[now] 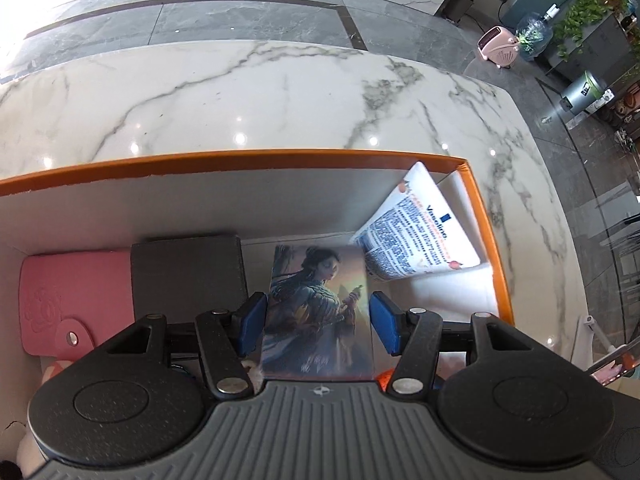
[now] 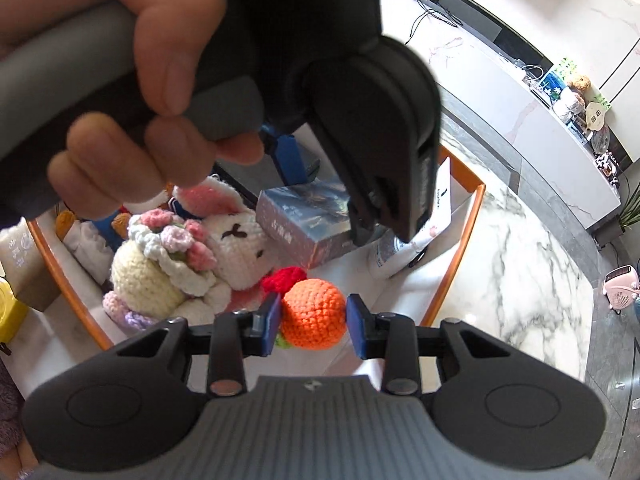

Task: Organize objects

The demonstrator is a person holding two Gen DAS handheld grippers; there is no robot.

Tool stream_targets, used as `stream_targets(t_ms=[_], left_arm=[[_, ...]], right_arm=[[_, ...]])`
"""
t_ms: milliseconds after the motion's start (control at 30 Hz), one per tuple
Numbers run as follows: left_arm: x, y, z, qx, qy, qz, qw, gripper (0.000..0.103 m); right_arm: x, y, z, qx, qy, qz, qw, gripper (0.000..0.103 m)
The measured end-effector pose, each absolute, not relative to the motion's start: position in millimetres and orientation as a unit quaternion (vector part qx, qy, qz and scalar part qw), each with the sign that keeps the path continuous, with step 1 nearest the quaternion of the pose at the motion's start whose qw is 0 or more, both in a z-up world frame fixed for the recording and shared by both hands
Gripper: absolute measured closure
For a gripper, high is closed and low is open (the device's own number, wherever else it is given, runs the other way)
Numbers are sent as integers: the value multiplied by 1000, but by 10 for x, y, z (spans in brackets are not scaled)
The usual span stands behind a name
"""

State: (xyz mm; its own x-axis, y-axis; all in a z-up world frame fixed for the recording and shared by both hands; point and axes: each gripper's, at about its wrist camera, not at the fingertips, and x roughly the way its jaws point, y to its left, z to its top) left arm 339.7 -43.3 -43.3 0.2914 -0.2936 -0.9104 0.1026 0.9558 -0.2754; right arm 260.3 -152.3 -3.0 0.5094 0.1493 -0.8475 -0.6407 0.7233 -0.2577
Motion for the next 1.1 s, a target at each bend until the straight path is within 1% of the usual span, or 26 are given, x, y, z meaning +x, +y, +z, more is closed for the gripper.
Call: stream_targets(t_ms=[67, 100, 267, 333, 400, 533, 600, 700, 800, 1033, 1067, 1100], left_arm=[[3388, -403, -417, -83, 579, -129, 801, 36], [3383, -393, -409, -82, 579, -131, 801, 33], [3338, -305, -328, -78, 575, -140, 802, 33], [3307, -263, -292, -75, 573, -145, 803, 38], [3275, -227, -259, -73, 571, -151, 804, 40], [3218, -160, -215, -63, 568, -160, 805, 58], [3200, -104, -205, -63, 566, -163, 805, 64], [3169, -30, -212, -63, 568, -173, 802, 69], [3102, -4, -228, -49, 572, -183, 798, 71], [2963, -7, -388, -33, 588, -213, 780, 78], [2956, 9, -403, -38, 587, -215, 780, 78], [2940, 36, -412, -42, 586, -217, 780, 78]], right_arm=[[2614, -1505, -46, -290, 434, 241, 818, 65], [2621, -1495, -51, -295, 434, 241, 816, 65], [2622, -1473, -22, -296, 448, 259, 803, 65], [2652, -1483, -1, -294, 457, 270, 795, 66], [2683, -1488, 20, -291, 466, 278, 788, 65], [2753, -1520, 78, -266, 487, 294, 778, 62], [2812, -1560, 125, -240, 498, 294, 780, 60], [2918, -1599, 159, -209, 507, 287, 786, 63], [3005, -1535, 135, -210, 511, 281, 785, 65], [3082, -1314, 28, -296, 494, 262, 775, 67], [3074, -1301, 27, -305, 490, 267, 772, 72], [3069, -1291, 28, -307, 490, 277, 767, 80]])
